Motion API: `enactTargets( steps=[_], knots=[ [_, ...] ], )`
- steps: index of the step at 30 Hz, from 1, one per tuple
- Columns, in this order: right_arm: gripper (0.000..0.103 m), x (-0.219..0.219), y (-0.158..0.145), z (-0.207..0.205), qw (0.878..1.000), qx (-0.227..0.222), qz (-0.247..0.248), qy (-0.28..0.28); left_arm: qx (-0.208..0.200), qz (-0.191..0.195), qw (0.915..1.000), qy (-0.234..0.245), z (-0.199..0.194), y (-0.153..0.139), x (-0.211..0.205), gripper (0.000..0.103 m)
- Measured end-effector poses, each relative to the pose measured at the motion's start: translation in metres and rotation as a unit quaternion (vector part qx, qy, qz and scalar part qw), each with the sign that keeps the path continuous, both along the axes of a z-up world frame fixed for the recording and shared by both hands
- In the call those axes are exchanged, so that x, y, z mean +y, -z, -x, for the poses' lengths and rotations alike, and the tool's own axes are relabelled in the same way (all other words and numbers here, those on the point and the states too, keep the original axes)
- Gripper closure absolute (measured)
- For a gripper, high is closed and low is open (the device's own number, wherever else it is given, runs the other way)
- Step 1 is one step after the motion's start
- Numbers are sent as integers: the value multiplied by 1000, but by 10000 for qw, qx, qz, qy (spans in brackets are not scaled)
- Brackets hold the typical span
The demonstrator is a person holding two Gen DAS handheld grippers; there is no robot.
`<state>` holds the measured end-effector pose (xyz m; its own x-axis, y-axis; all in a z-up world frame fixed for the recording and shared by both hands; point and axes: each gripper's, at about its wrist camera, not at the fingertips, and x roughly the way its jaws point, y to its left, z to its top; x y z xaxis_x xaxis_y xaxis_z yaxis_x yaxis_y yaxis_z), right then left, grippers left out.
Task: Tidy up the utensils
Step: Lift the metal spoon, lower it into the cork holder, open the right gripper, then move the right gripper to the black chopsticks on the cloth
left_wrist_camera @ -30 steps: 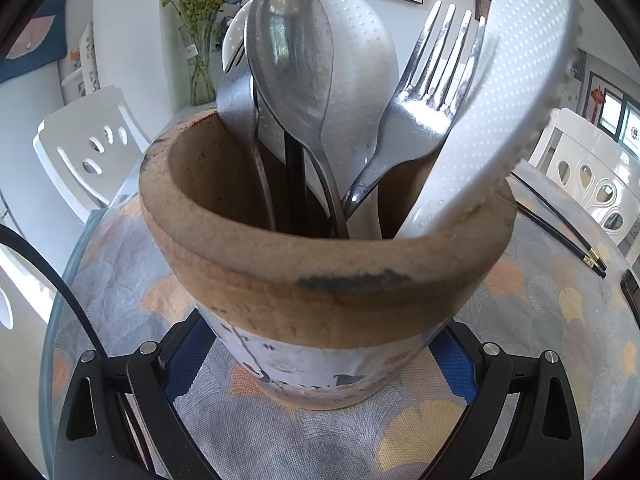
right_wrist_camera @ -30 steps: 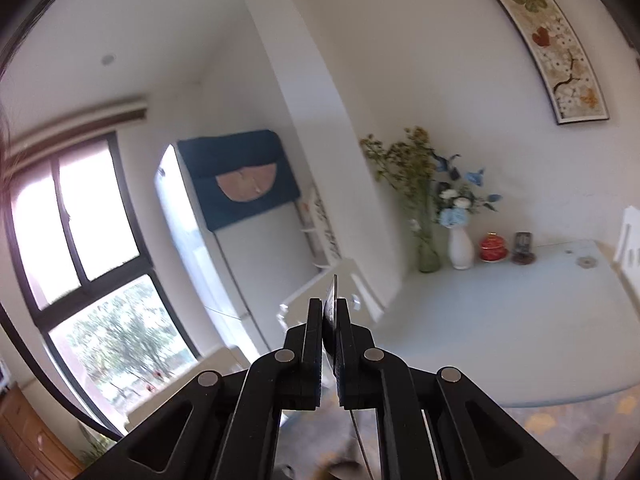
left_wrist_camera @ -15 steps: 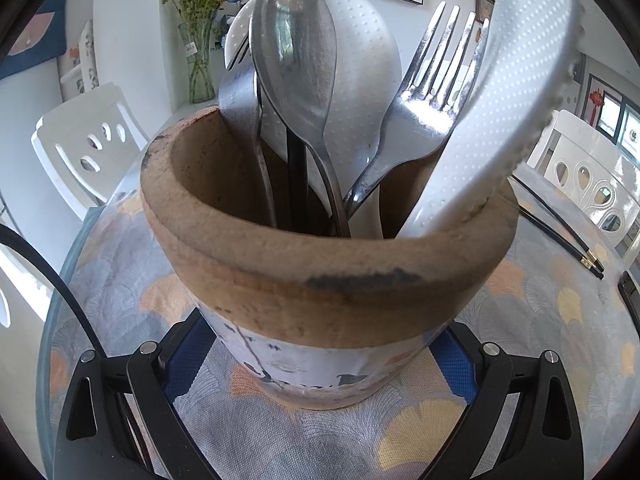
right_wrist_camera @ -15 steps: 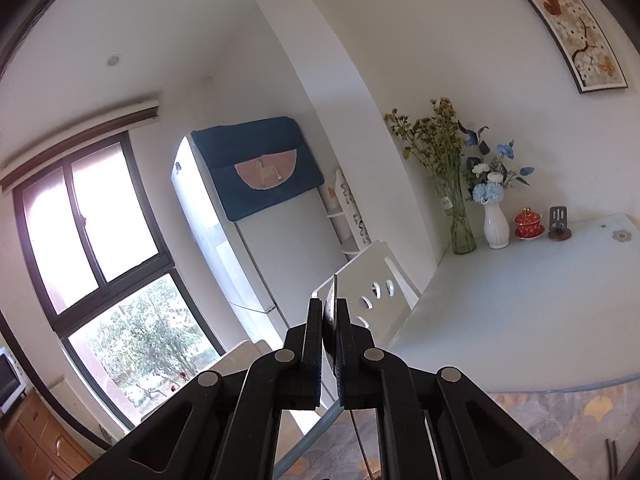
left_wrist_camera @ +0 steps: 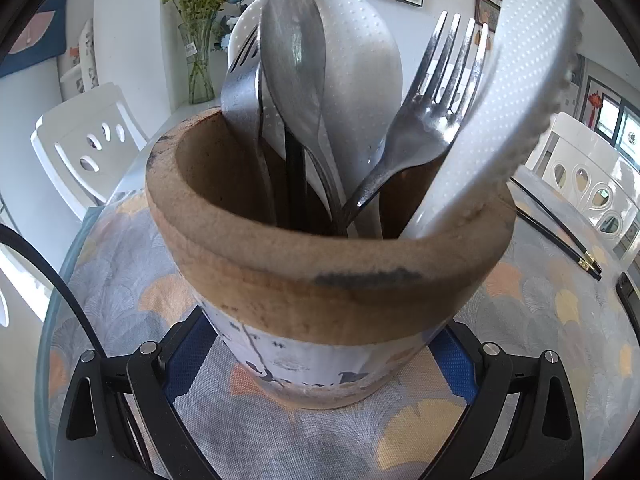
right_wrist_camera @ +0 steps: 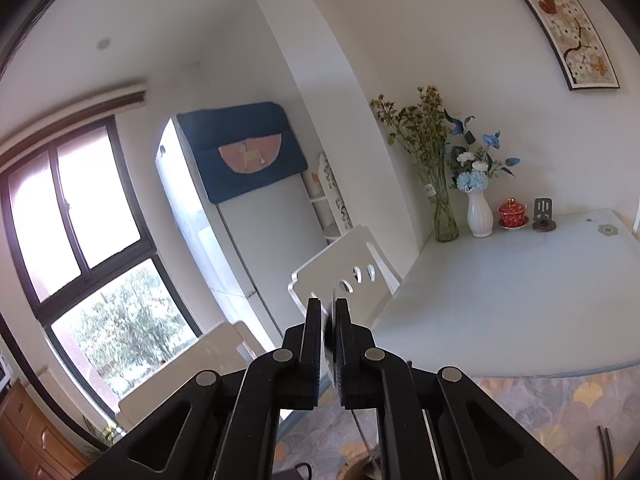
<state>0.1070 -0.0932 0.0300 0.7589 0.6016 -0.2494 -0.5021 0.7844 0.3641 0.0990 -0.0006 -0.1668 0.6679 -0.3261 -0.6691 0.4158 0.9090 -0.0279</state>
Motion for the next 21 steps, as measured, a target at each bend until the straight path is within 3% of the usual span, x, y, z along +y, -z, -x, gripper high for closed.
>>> enactTargets(
  steps=[1, 3, 4, 13, 17, 21],
  knots=[
    [86, -2, -2, 3, 10000, -4, -2, -38, 2, 6, 10000, 7, 0, 0, 0, 6],
    [54, -8, -8, 11, 9999, -114, -76, -23, 6, -11, 10000, 2, 1, 1, -1, 6],
    [49, -12, -11, 15, 9997, -203, -126, 51, 8, -17, 10000, 2, 1, 1, -1, 6],
    [43, -80, -61, 65, 9934, -506, -403, 945, 154, -154, 9998, -6, -5, 6, -9, 6],
    [40, -120, -96, 93, 9864, -696, -593, 1369, 229, -302, 9993, -8, -8, 9, -16, 7],
    [30, -149, -137, 126, 9764, -963, -524, 1860, 241, -308, 9992, -11, -9, 9, -17, 7]
  ],
)
